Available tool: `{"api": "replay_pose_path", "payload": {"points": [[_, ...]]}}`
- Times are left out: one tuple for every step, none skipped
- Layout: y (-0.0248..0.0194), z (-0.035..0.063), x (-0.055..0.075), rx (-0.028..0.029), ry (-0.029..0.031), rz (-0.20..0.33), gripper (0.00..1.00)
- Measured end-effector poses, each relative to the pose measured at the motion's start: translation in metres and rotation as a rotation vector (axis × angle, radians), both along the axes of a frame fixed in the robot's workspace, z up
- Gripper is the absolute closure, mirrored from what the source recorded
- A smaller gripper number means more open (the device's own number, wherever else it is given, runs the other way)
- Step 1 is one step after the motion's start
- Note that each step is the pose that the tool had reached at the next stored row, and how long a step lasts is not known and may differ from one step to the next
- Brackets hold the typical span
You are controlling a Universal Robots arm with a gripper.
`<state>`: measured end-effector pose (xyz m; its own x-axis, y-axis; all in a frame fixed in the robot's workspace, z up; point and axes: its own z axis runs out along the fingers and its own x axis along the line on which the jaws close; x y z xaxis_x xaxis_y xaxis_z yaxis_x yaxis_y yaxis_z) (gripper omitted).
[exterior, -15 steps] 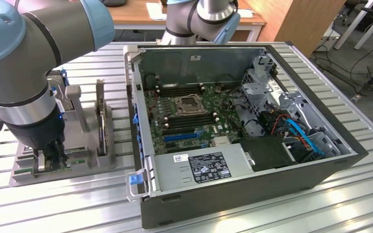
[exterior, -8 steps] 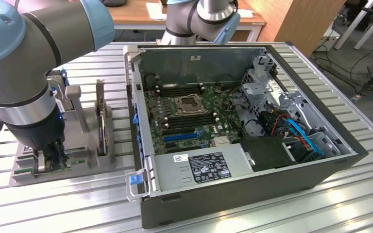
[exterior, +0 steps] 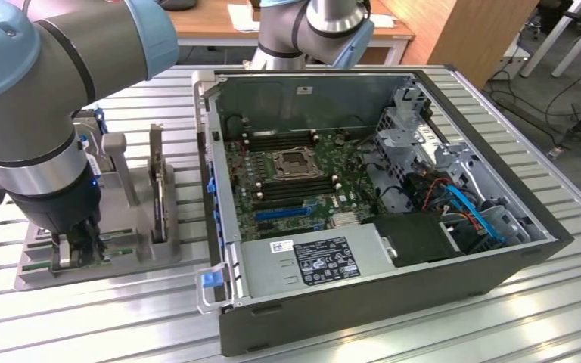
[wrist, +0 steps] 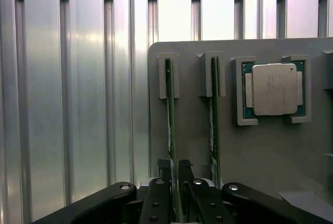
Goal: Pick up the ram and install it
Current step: 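Pick up the ram and move it above insertion slot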
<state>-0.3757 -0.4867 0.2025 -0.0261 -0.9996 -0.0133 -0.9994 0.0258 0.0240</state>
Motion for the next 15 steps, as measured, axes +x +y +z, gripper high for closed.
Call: {"api": "replay_pose_path", "payload": {"points": [[0.0, 0.0, 0.0, 0.0, 0.0, 0.0, 0.79], [0.0, 0.0, 0.0, 0.0, 0.0, 0.0, 0.87], [0.0, 0.0, 0.0, 0.0, 0.0, 0.0, 0.87], [0.0, 0.0, 0.0, 0.0, 0.0, 0.0, 0.87], [0.0, 0.0, 0.0, -0.0001, 0.0, 0.0, 0.87], [0.0, 0.0, 0.0, 0.0, 0.0, 0.0, 0.87], [0.0, 0.0, 0.0, -0.0001, 0.0, 0.0, 0.87], [0.0, 0.0, 0.0, 0.0, -0.0001, 0.0, 0.87], [0.0001, 0.0, 0.0, 0.0, 0.0, 0.0, 0.87], [0.0001, 0.0, 0.0, -0.0001, 0.0, 0.0, 0.87], [0.0001, 0.0, 0.0, 0.0, 0.0, 0.0, 0.87], [0.0, 0.0, 0.0, -0.0003, 0.0, 0.0, 0.87], [0.0001, 0.0, 0.0, 0.0, 0.0, 0.0, 0.88], [0.0001, 0.0, 0.0, 0.0, 0.0001, 0.0, 0.89], [0.0001, 0.0, 0.0, 0.0, 0.0, 0.0, 0.89]]}}
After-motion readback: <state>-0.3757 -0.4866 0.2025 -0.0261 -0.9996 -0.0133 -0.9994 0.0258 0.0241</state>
